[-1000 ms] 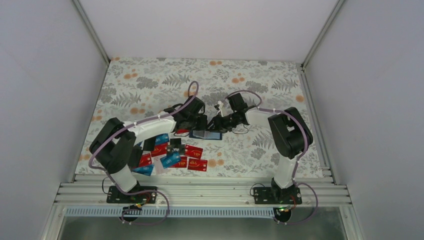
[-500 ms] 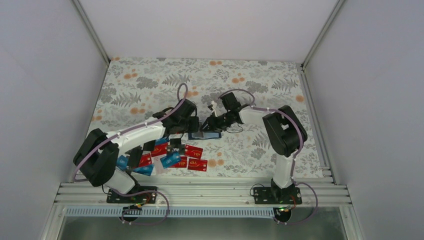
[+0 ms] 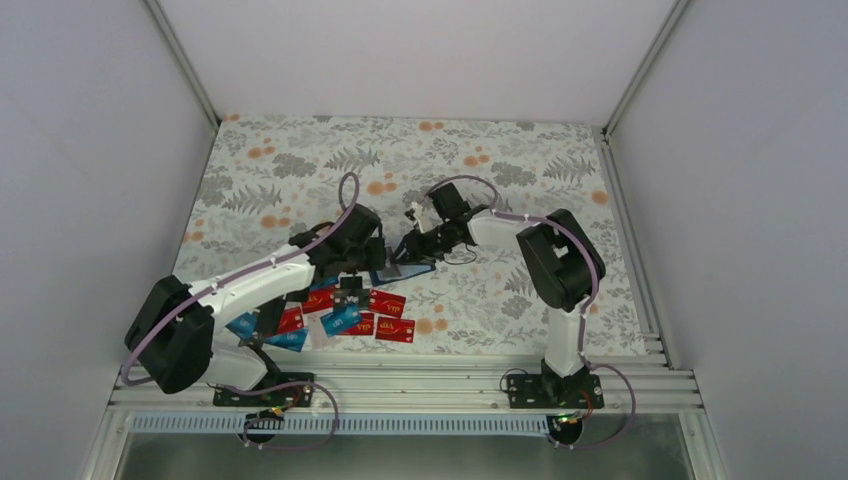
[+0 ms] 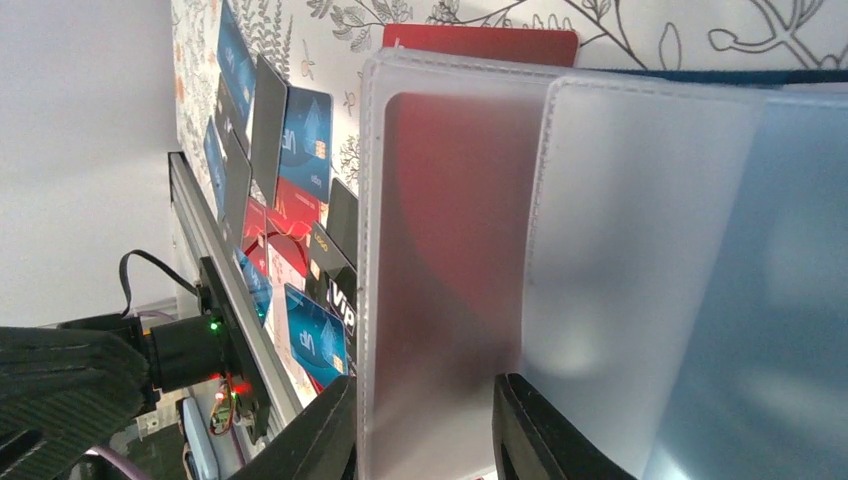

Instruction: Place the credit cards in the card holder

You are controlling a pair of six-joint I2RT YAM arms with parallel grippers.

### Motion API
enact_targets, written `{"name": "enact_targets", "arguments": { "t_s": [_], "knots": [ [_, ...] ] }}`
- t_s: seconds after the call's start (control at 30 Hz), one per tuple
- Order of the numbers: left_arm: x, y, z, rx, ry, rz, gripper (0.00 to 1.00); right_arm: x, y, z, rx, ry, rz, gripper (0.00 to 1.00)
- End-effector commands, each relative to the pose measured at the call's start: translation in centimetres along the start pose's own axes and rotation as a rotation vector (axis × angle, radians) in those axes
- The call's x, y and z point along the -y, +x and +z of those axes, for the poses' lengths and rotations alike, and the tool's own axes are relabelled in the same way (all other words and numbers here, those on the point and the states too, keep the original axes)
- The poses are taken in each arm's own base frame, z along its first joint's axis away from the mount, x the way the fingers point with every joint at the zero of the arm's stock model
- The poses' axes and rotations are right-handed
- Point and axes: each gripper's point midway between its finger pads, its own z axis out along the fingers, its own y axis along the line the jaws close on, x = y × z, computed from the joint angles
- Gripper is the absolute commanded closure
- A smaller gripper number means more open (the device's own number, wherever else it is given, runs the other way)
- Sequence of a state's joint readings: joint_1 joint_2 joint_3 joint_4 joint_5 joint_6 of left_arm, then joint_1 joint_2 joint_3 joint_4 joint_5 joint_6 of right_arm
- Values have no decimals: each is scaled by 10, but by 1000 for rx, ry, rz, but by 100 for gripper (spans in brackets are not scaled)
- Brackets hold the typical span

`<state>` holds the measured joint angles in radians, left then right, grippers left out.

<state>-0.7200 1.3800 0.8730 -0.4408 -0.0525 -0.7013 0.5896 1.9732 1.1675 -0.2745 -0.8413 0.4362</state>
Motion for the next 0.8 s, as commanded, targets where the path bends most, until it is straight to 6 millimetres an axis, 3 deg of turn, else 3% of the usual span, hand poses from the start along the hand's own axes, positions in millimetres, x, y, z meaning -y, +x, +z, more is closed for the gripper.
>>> {"name": "enact_targets", "arguments": {
  "t_s": [0.0,0.43,0.77],
  "knots": [
    [-4,-3,-4,24,-9,-20,97,-6,-5,-4,10,39,-40,65],
    [-13,8,-12,10,-21,-16,96,0,-6,-36,92,156,-79,64],
    [-13,25,-19,-9,-5,-7,96,-2,1,-46,113,176,-102,63]
  ]
}}
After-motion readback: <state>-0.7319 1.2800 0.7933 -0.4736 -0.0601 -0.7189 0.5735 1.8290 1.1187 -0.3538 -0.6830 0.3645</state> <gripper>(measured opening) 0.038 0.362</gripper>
